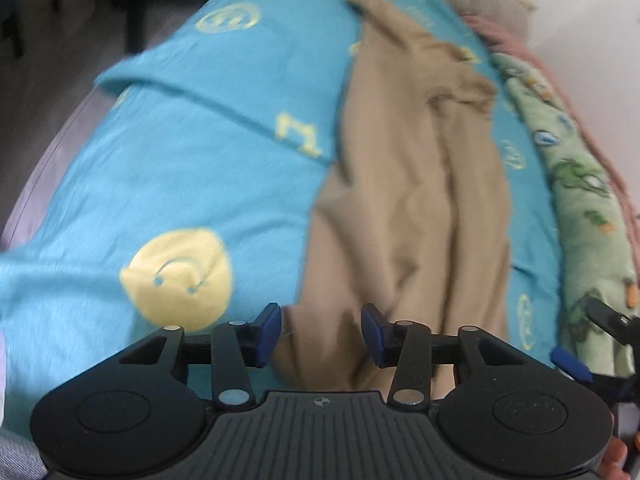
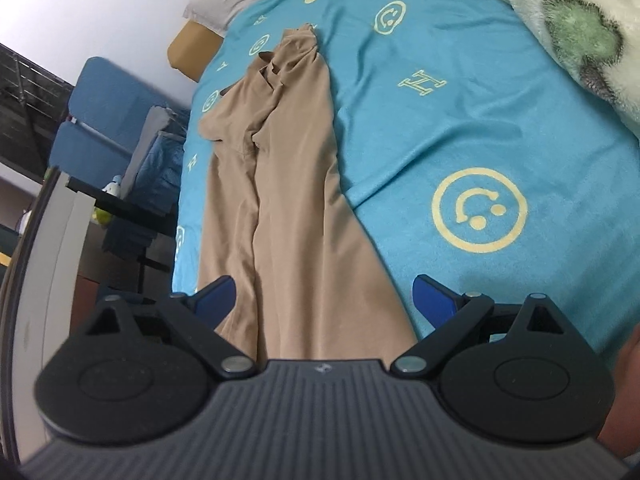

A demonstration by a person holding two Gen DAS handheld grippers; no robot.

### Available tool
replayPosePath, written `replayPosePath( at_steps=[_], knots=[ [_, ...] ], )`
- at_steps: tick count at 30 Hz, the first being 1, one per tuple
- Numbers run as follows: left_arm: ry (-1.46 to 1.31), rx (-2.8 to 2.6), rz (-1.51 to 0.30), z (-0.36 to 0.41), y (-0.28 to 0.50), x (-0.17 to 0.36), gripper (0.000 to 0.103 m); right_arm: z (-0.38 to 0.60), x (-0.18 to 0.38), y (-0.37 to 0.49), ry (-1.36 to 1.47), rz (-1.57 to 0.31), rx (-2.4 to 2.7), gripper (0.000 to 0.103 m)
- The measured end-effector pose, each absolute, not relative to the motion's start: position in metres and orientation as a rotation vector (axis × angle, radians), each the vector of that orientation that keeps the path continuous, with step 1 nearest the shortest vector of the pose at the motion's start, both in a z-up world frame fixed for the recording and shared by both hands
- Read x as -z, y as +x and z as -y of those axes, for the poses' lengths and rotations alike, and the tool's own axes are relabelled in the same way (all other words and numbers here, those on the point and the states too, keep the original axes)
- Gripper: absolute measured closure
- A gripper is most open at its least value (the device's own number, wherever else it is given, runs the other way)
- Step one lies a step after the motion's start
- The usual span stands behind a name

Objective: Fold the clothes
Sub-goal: 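Grasp the shirt hem with the left gripper, then grasp the tan shirt hem with both grippers side by side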

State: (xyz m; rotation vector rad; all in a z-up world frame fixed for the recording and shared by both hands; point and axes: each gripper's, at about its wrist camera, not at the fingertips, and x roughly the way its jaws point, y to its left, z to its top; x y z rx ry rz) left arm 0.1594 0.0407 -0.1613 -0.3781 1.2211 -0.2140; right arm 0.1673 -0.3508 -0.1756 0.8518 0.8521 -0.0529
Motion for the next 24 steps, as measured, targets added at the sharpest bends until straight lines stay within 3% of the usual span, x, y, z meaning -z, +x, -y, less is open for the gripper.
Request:
replayPosePath(
  at_steps=[2, 6, 7, 9, 16, 24],
  knots=[
    [-0.437, 0.165, -1.265, -0.051, 0.161, 0.17, 0.067, 0.348, 0.175, 0.168, 0.837, -0.853, 0.054, 0.007],
    [-0.512, 0.149, -1.267, -0.061, 0.163, 0.175, 0.073, 0.348, 0.173, 0.169, 0.807, -0.85, 0.061, 0.007],
    [-0.504, 0.162, -1.263, -0.06, 0.162, 0.174, 0.078, 0.349, 0.173, 0.169, 0.804, -0.849, 0.062, 0.007],
    [-0.477, 0.197, -1.254, -0.056, 0.158, 0.17, 0.096, 0.348, 0.173, 0.169, 0.805, -0.851, 0.062, 0.007],
    [-0.42, 0.198, -1.23, -0.065, 0.117, 0.125, 0.098, 0.345, 0.173, 0.17, 0.781, -0.863, 0.053, 0.007],
    [-0.307, 0.217, -1.299, -0.059, 0.097, 0.124, 0.097, 0.339, 0.176, 0.172, 0.754, -0.919, 0.021, 0.007]
  ],
)
